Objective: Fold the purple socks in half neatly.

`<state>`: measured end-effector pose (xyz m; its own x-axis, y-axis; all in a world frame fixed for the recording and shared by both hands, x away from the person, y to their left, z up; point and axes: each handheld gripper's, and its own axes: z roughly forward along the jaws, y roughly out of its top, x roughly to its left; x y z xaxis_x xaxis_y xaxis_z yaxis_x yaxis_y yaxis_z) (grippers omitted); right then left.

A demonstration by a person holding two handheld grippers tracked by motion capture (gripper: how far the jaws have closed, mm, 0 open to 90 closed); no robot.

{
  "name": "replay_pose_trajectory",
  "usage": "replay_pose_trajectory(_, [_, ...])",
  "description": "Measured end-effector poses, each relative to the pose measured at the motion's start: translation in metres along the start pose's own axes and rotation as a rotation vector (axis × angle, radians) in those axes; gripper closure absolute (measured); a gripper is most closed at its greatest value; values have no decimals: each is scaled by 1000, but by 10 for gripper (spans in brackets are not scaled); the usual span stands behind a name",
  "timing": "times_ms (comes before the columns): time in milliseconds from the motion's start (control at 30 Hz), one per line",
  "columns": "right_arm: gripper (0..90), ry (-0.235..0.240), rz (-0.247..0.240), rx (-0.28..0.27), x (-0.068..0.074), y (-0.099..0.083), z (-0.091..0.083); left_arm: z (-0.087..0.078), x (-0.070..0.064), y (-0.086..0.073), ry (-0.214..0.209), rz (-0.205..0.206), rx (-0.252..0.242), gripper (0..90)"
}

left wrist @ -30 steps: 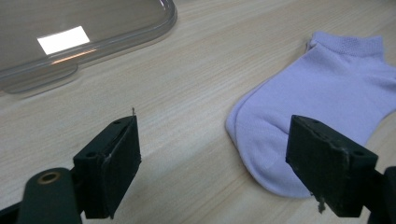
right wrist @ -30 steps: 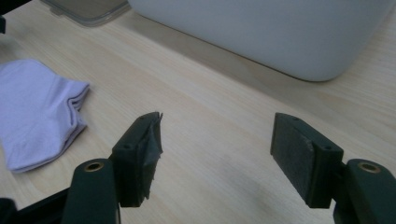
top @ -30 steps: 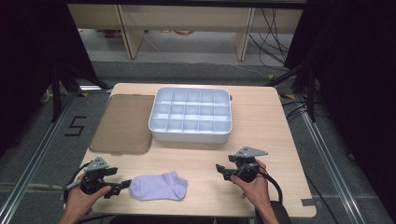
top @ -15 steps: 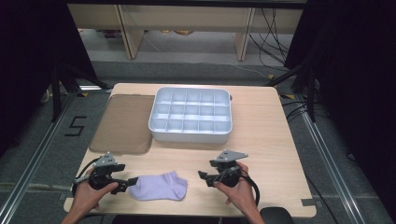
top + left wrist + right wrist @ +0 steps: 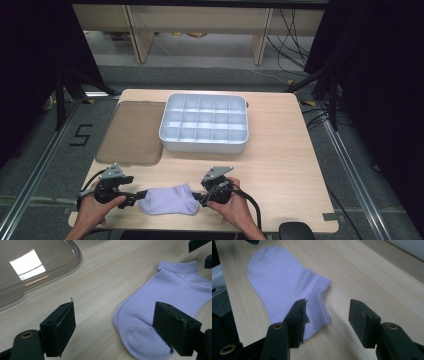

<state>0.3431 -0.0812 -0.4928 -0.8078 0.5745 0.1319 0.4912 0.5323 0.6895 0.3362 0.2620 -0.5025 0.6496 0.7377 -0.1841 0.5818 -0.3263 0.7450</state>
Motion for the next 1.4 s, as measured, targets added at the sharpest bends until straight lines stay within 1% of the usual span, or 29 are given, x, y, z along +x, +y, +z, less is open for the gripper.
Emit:
replay_pose_trajectory(33, [499, -2, 6, -3, 2, 0, 3, -1, 0, 0, 0, 2, 17, 176])
replay_pose_trajectory(233, [528, 5, -16, 29, 6, 1, 9, 0, 1, 0, -3, 9, 27, 176])
replay_pose_trajectory(333, [555, -2, -21, 34, 7, 1, 16, 1, 0, 1, 0, -1, 0, 176])
replay_pose_trajectory(367, [568, -4, -46, 33, 7, 1, 19, 0, 0, 1, -1, 6, 4, 176])
replay_pose_trajectory(400, [579, -14, -21, 54, 9, 1, 20, 1, -1, 0, -3, -8, -8, 176])
replay_pose_trajectory(467, [602, 9, -62, 64, 9, 0, 23, 0, 0, 0, -2, 2, 5, 176])
replay_pose_trajectory(533, [627, 7, -52, 63, 10, -1, 23, 1, -1, 1, -3, -6, -4, 176])
replay_pose_trajectory(567, [640, 6, -66, 51, 10, -1, 24, 0, 0, 1, -4, 15, 12, 176])
replay_pose_trajectory(600, [652, 3, -68, 51, 11, -1, 24, 1, -1, 0, -8, -1, 11, 176])
replay_pose_trajectory(667, [720, -6, -79, 54, 12, -2, 23, 1, -1, 0, -10, 9, 19, 176])
replay_pose_trajectory(700, [741, 8, -92, 55, 13, -2, 23, 1, -1, 1, -10, 11, 15, 177])
replay_pose_trajectory(733, [782, -5, -81, 39, 14, -3, 24, 1, -2, 2, -12, 3, 11, 179])
replay_pose_trajectory(767, [809, -1, -150, 33, 12, -3, 24, 2, -2, 1, -15, 3, 5, 180])
replay_pose_trajectory(800, [820, -7, -85, 55, 16, -3, 22, 1, -1, 1, -15, 24, 28, 181])
replay_pose_trajectory(833, [827, -21, -111, 40, 15, -4, 24, 1, -1, 1, -15, 21, 26, 181])
replay_pose_trajectory(900, [836, -10, -126, 38, 16, -3, 23, 1, -1, 2, -13, 20, 24, 181])
replay_pose_trajectory(933, [837, -28, -144, 31, 17, -4, 22, 2, -2, 2, -22, 5, -2, 181])
replay_pose_trajectory(967, [838, -38, -144, 32, 19, -3, 21, 1, -2, 2, -18, 7, 3, 181])
replay_pose_trajectory(1000, [839, -11, -156, 27, 20, -1, 19, 0, -1, 2, -24, 14, 10, 181])
replay_pose_trajectory(1033, [839, -23, -176, 18, 20, 0, 17, 1, -1, 1, -22, 11, 5, 181])
replay_pose_trajectory(1067, [839, -7, -188, 2, 21, 2, 15, 0, 0, 2, -20, 24, 21, 181])
replay_pose_trajectory(1100, [839, -12, -171, -1, 22, 3, 12, 1, -1, 2, -22, 11, 6, 181])
replay_pose_trajectory(1133, [839, -9, -190, -21, 21, 4, 10, 1, -1, 2, -22, 9, 4, 181])
replay_pose_trajectory(1167, [839, -10, -175, -24, 22, 4, 6, 1, -2, 2, -14, 8, 1, 181])
replay_pose_trajectory(1200, [839, -6, -177, -11, 20, 5, 3, 1, -3, 2, -15, 9, 1, 181])
replay_pose_trajectory(1233, [839, -13, -187, -33, 19, 5, 2, 0, -2, 1, -25, 5, 6, 181])
replay_pose_trajectory(1300, [839, 4, -191, -30, 16, 6, -4, 0, -2, 2, -24, 17, 0, 181])
replay_pose_trajectory(1333, [839, -3, -185, -34, 15, 5, -7, 1, -3, 1, -24, 9, -22, 181])
replay_pose_trajectory(1400, [839, -8, -208, -39, 11, 5, -12, 0, -1, 2, -31, 23, -1, 181])
